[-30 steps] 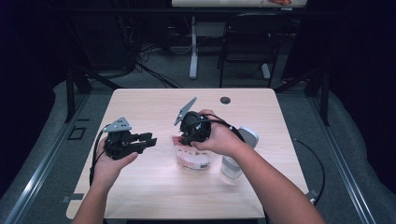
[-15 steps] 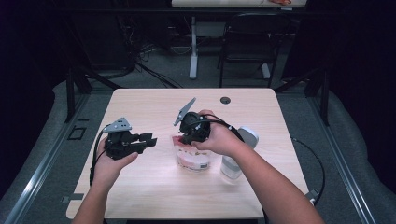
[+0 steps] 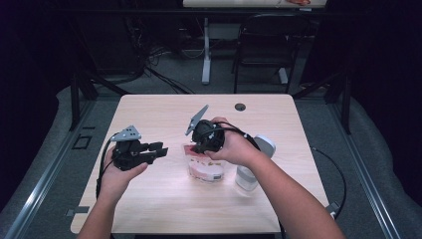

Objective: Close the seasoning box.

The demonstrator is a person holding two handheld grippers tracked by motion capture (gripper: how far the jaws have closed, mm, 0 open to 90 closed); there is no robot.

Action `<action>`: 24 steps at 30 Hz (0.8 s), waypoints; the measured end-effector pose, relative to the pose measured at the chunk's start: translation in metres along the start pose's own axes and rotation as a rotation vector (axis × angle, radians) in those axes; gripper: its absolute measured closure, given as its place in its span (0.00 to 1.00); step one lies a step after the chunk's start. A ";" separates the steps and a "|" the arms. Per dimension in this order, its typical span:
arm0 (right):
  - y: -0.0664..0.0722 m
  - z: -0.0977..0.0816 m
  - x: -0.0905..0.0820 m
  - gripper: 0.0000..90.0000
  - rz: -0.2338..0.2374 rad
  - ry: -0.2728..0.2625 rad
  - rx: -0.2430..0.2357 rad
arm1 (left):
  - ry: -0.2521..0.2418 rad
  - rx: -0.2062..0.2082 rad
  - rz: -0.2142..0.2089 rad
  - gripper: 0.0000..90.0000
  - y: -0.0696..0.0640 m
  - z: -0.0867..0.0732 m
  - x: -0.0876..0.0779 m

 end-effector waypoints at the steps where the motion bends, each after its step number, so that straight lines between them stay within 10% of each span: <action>1: 0.000 0.000 -0.001 1.00 -0.001 0.002 -0.005 | -0.001 0.001 -0.002 0.73 0.000 0.000 0.000; 24: 0.008 -0.022 -0.031 1.00 0.011 -0.097 0.013 | 0.016 0.054 -0.054 0.64 -0.017 -0.003 0.016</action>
Point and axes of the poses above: each handheld gripper's, and its own axes: x roughly forward along the jaws, z roughly out of its top, y roughly to its left, the point moved 3 cm from there along x, roughly forward along the jaws, and after that the axes turned 12 degrees about z, right-handed, at the moved point
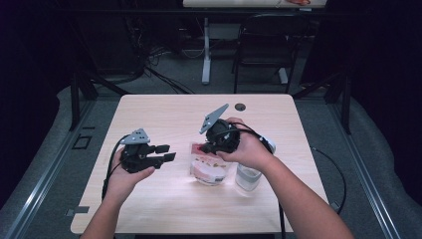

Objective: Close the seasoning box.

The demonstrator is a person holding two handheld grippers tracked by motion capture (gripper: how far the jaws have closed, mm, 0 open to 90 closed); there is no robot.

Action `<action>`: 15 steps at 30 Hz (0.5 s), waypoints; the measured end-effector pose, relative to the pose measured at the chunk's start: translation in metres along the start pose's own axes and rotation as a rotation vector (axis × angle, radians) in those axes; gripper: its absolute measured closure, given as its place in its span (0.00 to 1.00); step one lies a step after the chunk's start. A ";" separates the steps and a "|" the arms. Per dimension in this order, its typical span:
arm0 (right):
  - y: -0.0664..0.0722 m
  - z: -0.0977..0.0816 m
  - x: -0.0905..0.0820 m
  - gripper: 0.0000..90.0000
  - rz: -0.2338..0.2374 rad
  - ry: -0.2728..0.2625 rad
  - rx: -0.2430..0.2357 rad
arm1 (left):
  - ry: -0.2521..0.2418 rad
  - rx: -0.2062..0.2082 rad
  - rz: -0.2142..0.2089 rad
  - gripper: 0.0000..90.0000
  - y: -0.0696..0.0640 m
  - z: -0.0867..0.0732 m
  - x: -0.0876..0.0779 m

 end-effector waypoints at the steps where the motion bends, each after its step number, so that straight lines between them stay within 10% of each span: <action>1: 0.000 0.000 -0.002 1.00 -0.006 -0.004 -0.004 | 0.002 0.010 -0.010 0.64 -0.002 0.000 0.002; 15: 0.007 -0.001 -0.015 1.00 0.008 -0.038 -0.014 | 0.010 0.063 -0.083 0.54 -0.020 -0.005 0.021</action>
Point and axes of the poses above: each handheld gripper's, and its own axes: x roughly forward along the jaws, z roughly out of its top, y roughly to its left, the point moved 3 cm from there along x, roughly forward along the jaws, and after that the axes turned 12 degrees about z, right-handed, at the moved point
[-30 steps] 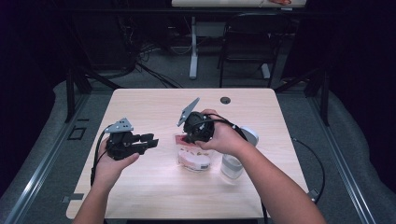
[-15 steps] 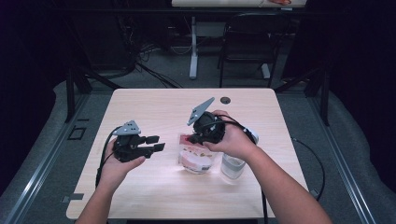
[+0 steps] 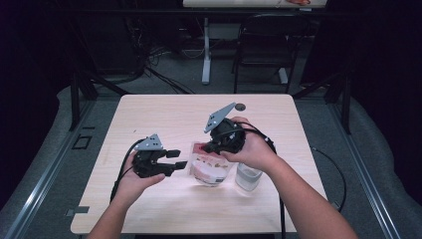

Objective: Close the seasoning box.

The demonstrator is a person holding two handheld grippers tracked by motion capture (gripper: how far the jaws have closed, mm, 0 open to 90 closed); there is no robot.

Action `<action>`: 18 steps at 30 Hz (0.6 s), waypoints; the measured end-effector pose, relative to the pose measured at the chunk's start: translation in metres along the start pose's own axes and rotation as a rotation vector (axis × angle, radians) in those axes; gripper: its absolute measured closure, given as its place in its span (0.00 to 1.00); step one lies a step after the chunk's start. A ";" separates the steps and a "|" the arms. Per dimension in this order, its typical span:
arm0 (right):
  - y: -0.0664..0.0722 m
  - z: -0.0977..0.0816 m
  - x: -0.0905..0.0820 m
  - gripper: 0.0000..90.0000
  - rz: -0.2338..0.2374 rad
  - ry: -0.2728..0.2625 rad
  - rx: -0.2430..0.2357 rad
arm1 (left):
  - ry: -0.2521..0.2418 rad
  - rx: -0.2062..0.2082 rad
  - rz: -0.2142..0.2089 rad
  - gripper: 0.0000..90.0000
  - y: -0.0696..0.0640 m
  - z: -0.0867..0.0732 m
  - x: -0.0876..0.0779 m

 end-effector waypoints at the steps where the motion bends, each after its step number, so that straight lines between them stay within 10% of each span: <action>1: 0.002 0.002 -0.003 1.00 -0.003 -0.002 -0.005 | -0.002 0.009 -0.015 0.54 -0.001 -0.001 0.003; 18: 0.011 0.014 -0.013 1.00 0.021 -0.016 -0.043 | 0.026 0.058 -0.097 0.51 -0.011 -0.007 0.019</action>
Point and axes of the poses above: each handheld gripper's, and its own axes: x roughly forward along the jaws, z roughly out of its top, y roughly to its left, the point moved 3 cm from there along x, roughly forward along the jaws, and after that the axes turned 12 degrees about z, right-handed, at the moved point
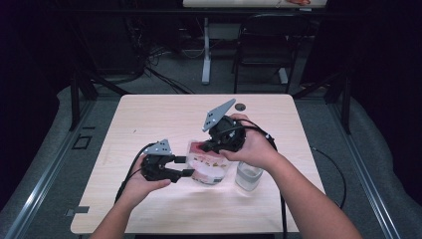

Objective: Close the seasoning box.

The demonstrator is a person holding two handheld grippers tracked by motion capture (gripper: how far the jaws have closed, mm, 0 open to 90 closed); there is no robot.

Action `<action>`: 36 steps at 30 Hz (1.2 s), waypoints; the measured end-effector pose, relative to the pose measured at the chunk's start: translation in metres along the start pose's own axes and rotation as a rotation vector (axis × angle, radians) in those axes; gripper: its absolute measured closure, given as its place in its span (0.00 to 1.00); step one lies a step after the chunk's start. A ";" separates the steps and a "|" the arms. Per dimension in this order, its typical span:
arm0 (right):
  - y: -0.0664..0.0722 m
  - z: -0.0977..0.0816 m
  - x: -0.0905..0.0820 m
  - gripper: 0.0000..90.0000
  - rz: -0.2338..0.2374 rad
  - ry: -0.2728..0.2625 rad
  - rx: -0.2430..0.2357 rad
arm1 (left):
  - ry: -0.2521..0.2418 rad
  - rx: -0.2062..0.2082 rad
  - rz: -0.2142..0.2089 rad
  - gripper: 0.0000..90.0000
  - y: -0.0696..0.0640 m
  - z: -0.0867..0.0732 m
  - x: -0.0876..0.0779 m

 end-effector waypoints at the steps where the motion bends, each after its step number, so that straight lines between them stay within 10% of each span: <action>1: 0.000 0.001 -0.001 1.00 0.003 -0.001 -0.001 | 0.000 0.000 0.000 0.51 0.000 0.000 0.000; 36: 0.007 0.011 -0.010 1.00 0.010 -0.007 -0.037 | 0.016 0.038 -0.076 0.49 -0.009 -0.018 0.034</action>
Point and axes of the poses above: each handheld gripper's, and its own axes: x roughly forward along the jaws, z roughly out of its top, y roughly to its left, the point moved 3 cm from there along x, roughly forward along the jaws, and after that the axes turned 12 degrees about z, right-handed, at the moved point
